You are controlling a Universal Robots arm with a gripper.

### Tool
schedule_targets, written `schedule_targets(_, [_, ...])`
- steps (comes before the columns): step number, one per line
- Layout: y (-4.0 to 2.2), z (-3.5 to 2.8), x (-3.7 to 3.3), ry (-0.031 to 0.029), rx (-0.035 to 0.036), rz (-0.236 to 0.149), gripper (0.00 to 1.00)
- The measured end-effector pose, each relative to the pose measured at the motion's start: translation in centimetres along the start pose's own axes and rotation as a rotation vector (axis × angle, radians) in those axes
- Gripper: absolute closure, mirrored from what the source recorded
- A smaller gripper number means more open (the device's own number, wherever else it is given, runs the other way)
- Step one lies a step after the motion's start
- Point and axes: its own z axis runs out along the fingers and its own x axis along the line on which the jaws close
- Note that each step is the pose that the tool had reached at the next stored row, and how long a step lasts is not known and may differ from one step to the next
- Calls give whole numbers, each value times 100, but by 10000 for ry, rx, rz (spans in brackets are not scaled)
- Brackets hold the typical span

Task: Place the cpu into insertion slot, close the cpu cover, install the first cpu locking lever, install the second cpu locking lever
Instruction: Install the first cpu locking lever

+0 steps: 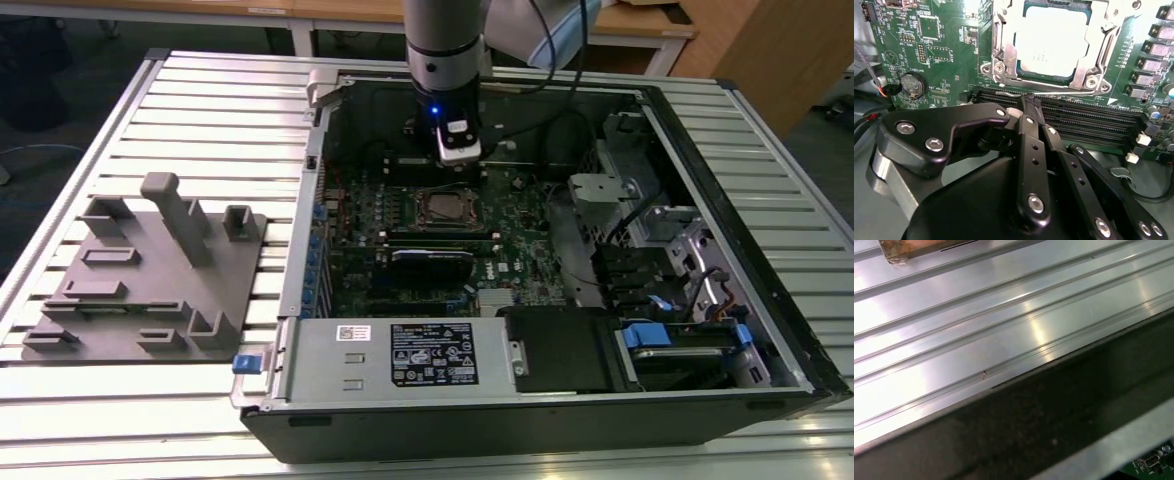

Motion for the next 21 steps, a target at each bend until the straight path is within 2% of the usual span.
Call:
schedule_targets(4, [-11, -1, -10, 7, -12, 3, 89])
schedule_targets(6, [-20, -1, -17, 36, -77, 15, 89])
schedule_targets(7, [-23, -2, -19, 61, -133, 25, 89])
schedule_targets(10, [-29, -1, -22, 185, -414, 76, 89])
schedule_targets(11, [-31, -2, -22, 203, -453, 84, 89])
schedule_targets(15, [-32, -2, -23, 219, -489, 92, 89])
schedule_targets(21, [-30, -16, -25, 223, -498, 93, 89])
